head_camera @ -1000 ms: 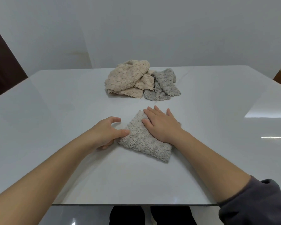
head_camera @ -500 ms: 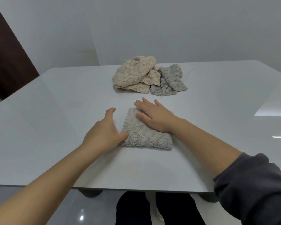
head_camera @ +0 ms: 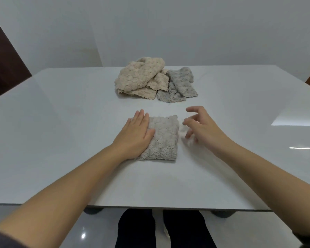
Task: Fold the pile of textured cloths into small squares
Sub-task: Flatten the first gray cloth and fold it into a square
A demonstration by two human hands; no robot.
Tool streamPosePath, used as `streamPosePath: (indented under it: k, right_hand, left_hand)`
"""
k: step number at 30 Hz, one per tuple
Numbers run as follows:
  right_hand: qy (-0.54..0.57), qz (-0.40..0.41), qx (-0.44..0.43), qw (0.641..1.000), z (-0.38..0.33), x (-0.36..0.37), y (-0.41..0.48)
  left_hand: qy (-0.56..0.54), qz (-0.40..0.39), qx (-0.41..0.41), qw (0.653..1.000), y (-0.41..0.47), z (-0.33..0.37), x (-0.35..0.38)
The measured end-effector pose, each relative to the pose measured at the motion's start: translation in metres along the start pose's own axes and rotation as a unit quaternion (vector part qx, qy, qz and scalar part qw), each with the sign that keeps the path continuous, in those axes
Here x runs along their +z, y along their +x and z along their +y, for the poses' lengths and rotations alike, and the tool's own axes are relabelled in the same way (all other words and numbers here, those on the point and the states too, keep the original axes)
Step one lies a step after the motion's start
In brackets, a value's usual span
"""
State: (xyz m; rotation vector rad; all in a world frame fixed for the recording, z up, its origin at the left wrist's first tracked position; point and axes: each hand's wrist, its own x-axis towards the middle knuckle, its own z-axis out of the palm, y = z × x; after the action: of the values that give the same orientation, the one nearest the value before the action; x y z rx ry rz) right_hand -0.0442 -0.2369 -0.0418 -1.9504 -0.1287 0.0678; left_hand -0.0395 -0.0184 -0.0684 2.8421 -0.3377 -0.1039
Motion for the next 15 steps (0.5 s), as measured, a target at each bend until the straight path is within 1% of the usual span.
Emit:
streamPosePath:
  k: [3,6,8,11,15]
  right_hand:
    - [0.096,-0.084,0.09,0.988,-0.003,-0.003,-0.016]
    - [0.138,-0.174,0.125,0.967,-0.008,-0.001,-0.025]
    - [0.157,-0.224,0.13,0.953,-0.01,-0.001,-0.027]
    - [0.172,-0.289,0.11,0.935,-0.015,0.005,-0.03]
    - [0.177,-0.339,0.085,0.92,-0.019,0.022,-0.036]
  left_hand:
    - [-0.002,0.003,-0.002,1.0,0.001,0.001,0.001]
    - [0.003,0.003,-0.004,1.0,0.002,0.0,0.001]
    - [0.007,0.0,-0.005,1.0,0.003,0.0,0.001]
    - [0.014,-0.012,-0.004,1.0,0.004,0.0,-0.001]
    - [0.011,-0.051,-0.002,0.999,0.005,-0.001,-0.005]
